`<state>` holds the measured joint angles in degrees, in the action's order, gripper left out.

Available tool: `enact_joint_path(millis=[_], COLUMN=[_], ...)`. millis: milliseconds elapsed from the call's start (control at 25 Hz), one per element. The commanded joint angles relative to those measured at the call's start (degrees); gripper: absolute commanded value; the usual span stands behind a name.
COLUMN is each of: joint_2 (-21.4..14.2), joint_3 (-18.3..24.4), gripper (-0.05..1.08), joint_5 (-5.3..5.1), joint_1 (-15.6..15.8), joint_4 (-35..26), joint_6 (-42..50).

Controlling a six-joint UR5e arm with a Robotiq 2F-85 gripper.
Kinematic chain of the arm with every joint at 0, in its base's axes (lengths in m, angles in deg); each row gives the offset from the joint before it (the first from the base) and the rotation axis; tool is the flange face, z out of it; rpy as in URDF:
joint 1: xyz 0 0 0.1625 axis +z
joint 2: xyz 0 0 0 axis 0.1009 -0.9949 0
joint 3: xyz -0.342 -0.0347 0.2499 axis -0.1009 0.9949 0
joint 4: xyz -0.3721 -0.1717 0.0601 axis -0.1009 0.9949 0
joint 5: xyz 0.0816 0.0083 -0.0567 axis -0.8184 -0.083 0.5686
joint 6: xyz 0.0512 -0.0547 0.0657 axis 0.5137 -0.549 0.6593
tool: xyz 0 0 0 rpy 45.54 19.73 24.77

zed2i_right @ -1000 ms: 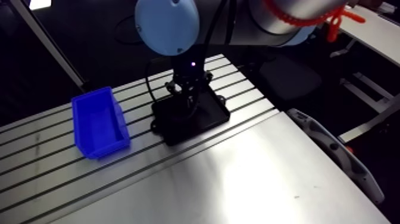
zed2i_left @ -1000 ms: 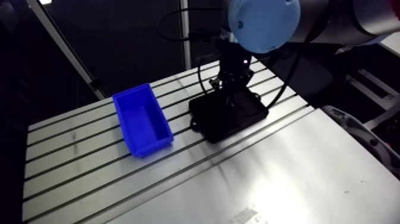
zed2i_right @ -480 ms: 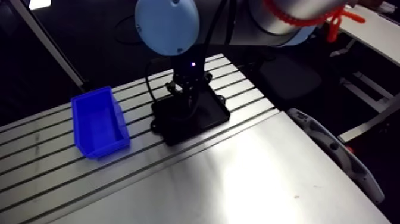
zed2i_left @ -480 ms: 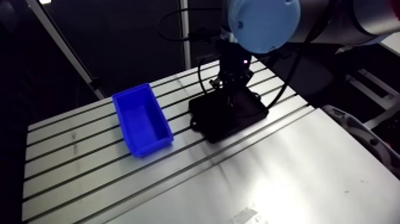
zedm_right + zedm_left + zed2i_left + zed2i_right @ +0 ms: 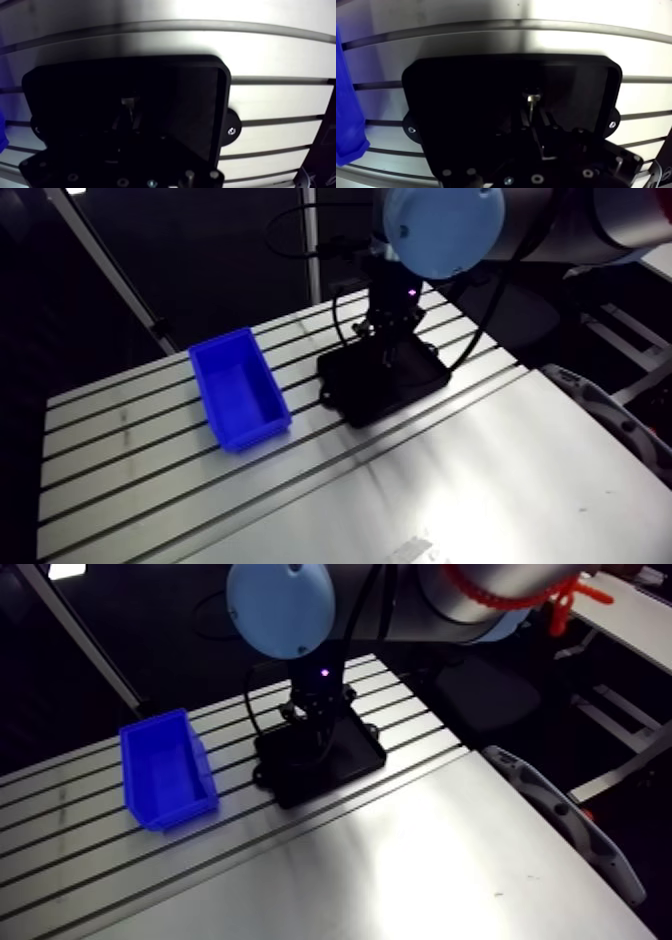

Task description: Pick up the M10 bolt from the tray and put it into the blue bin.

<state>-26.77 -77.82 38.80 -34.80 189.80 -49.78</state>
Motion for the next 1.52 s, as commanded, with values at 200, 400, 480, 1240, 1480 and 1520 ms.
enact_joint_path(millis=[200, 400, 480, 1240, 1480, 1520], joint_2=[-0.09, -1.06, -2.37, -17.23, -19.78, -19.78], joint_3=[-0.05, -0.32, -0.32, -0.05, 1.79, 2.14], gripper=[0.86, 0.91, 0.94, 1.05, 1.06, 1.06], joint_5=[-0.1, -0.18, -0.36, -0.36, -0.27, -0.36], joint_1=[0.0, 0.0, 0.0, 0.17, 2.11, 2.64], joint_4=[0.01, -0.16, -0.51, -13.0, -16.6, -17.31], joint_6=[-0.14, -0.75, -1.37, -3.48, -5.33, -7.17])
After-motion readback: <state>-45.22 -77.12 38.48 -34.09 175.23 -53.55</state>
